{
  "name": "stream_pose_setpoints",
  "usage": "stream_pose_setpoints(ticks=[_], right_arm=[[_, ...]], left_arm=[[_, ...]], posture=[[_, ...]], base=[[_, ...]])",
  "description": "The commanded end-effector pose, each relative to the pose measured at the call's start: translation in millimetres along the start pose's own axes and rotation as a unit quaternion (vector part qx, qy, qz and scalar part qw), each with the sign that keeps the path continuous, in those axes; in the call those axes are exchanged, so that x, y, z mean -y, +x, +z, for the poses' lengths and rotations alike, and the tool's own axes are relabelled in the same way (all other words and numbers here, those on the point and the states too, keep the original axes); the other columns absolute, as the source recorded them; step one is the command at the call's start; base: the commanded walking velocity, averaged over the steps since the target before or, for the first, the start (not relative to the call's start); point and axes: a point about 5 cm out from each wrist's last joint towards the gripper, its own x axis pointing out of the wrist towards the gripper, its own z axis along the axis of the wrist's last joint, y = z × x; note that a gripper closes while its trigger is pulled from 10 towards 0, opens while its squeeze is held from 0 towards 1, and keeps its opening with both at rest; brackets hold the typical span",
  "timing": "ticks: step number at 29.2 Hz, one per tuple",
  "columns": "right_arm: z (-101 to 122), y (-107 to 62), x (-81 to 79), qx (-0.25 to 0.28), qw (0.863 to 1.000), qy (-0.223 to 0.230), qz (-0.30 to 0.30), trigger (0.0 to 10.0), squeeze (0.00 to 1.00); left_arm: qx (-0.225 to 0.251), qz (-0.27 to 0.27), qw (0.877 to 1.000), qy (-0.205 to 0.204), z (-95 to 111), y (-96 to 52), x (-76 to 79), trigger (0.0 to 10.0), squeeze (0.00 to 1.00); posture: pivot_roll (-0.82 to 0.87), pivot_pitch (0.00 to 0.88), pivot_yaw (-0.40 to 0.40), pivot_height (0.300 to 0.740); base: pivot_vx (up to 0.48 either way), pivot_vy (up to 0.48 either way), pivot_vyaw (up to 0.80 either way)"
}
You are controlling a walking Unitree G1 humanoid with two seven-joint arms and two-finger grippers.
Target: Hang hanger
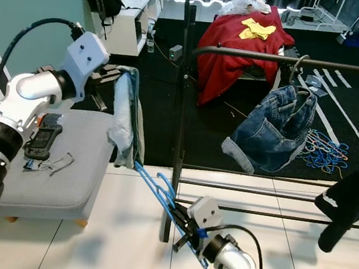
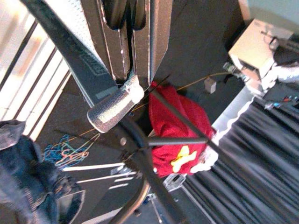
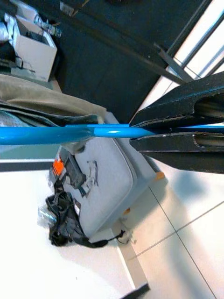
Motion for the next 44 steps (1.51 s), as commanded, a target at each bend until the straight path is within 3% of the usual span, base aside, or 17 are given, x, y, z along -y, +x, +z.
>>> stream_pose_setpoints(ticks=[1,22,26,29,37,44], right_arm=[[-3.5,-1.1,0.1,-0.006,1.0,0.013,-0.001,10.0,0.0],[16.1,3.1,18.0,0.036,0.999,0.002,-0.028,10.0,0.0],[23.2,7.3,19.1,0.046,0.999,0.002,-0.014,10.0,0.0],[29.2,14.1,11.0,0.053,0.998,0.016,0.03,10.0,0.0],[37.8,18.2,10.0,0.068,0.996,0.025,0.045,10.0,0.0],[33.0,17.9,19.1,0.041,0.999,0.023,0.011,10.0,0.0]], left_arm=[[0.008,-0.004,1.0,0.0,0.2,-2.3,0.9,10.0,0.0],[0.009,-0.054,0.998,-0.006,-5.1,-6.1,15.0,10.0,0.0],[0.013,-0.061,0.998,-0.007,-4.2,-4.0,19.4,10.0,0.0],[0.017,-0.074,0.997,-0.004,-3.1,0.6,27.1,10.0,0.0],[0.015,-0.093,0.996,0.0,-4.7,2.8,36.1,10.0,0.0],[0.028,-0.1,0.995,-0.003,2.0,4.1,36.4,10.0,0.0]], posture=[[-0.06,0.062,0.077,0.74],[-0.06,0.067,0.078,0.74],[-0.06,0.064,0.078,0.74],[-0.06,0.062,0.076,0.74],[-0.06,0.064,0.078,0.74],[-0.06,0.066,0.079,0.74]], base=[[0.0,0.0,0.0],[0.0,0.0,0.0],[0.0,0.0,0.0],[0.0,0.0,0.0],[0.0,0.0,0.0],[0.0,0.0,0.0]])
